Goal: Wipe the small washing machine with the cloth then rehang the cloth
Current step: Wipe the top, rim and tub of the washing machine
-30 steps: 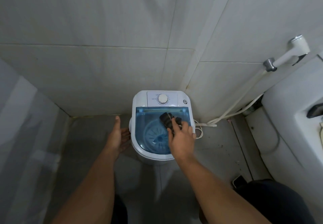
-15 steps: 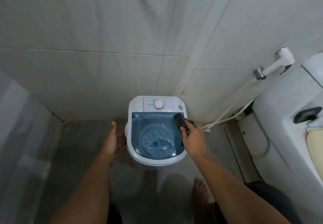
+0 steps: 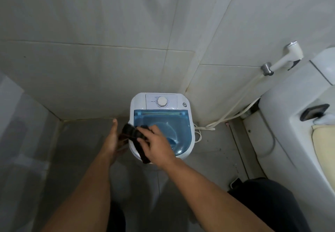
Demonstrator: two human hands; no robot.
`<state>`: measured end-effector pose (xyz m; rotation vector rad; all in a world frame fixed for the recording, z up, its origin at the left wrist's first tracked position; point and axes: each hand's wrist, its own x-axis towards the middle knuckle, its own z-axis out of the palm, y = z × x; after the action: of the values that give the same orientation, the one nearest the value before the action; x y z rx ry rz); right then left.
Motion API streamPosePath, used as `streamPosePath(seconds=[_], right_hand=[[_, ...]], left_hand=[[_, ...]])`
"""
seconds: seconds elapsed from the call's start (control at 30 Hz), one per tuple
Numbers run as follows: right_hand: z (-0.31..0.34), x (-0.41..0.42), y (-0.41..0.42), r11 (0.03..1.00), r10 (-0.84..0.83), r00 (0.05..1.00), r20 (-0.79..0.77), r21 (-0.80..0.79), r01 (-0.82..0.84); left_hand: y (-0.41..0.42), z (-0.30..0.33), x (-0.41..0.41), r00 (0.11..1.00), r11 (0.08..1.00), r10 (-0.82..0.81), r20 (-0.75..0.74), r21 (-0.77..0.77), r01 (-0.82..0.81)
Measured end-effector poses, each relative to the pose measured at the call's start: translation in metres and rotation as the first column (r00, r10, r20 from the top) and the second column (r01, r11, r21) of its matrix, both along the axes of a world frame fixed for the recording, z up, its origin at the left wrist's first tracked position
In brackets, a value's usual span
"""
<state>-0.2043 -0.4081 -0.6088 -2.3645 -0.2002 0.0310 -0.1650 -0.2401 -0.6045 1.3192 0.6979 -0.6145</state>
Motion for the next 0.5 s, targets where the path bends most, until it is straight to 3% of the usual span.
streamPosePath(seconds=[0.13,0.27,0.5], right_hand=[[-0.004,-0.01,-0.084,0.944,-0.323,0.94,0.105,0.104,0.313],[-0.031,-0.052,-0.135,0.864,-0.489,0.859,0.151,-0.05,0.501],[-0.055,-0.098,-0.053,0.879,-0.326,0.918,0.225,-0.285,0.382]], left_hand=[[-0.002,0.007,-0.005,1.0,1.0,-0.004,-0.006,-0.029,0.003],[0.0,0.011,-0.007,1.0,1.0,-0.008,-0.009,-0.028,0.008],[0.003,0.005,-0.005,1.0,0.999,-0.021,-0.008,-0.034,0.02]])
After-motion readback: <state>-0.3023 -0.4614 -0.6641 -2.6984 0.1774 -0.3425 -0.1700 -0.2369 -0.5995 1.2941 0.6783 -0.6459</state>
